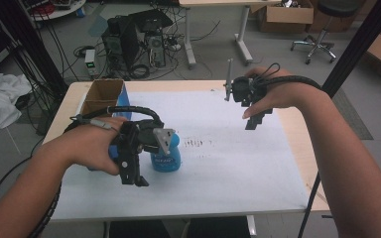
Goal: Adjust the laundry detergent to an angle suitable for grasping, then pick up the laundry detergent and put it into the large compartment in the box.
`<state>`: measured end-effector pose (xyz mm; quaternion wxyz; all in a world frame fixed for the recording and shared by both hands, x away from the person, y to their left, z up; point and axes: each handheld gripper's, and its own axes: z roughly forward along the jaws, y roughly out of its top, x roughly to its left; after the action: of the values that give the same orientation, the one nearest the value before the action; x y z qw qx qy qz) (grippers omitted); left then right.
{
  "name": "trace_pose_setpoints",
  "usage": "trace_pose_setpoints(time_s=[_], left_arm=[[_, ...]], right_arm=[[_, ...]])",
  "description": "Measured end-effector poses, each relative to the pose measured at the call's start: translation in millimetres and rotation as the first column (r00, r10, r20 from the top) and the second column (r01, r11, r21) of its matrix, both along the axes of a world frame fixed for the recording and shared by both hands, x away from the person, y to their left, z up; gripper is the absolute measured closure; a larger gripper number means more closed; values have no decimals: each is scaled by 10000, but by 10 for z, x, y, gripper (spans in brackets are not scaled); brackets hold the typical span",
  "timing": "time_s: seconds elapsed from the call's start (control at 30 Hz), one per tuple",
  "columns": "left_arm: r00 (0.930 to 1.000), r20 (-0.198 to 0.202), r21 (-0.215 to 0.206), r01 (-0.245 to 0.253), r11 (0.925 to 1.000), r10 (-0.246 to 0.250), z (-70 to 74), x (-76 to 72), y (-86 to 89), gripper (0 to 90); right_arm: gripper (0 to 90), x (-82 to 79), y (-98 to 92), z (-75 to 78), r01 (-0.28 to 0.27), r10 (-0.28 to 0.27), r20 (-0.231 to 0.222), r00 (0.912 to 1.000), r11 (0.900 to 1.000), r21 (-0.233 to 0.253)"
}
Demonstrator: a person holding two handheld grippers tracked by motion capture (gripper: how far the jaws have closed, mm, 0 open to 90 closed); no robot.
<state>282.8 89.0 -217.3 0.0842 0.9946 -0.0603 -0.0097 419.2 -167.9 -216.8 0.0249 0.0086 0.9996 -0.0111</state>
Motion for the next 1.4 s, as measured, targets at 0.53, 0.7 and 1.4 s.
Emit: trace_pose_setpoints(time_s=[0.53,0.7,1.4], left_arm=[[10000,-34,18,-61,10000,62,-29,51,53,1],[9999,96,-24,-116,9999,116,30,77,63,1],[9991,380,257,-198,9995,188,198,335,-96,1]], right_arm=[[163,27,-17,-19,73,-73,-18,10000,9999,106],[163,23,-21,-19,63,-63,-17,10000,10000,72],[163,-27,-21,-123,-91,92,-42,9999,9998,185]])
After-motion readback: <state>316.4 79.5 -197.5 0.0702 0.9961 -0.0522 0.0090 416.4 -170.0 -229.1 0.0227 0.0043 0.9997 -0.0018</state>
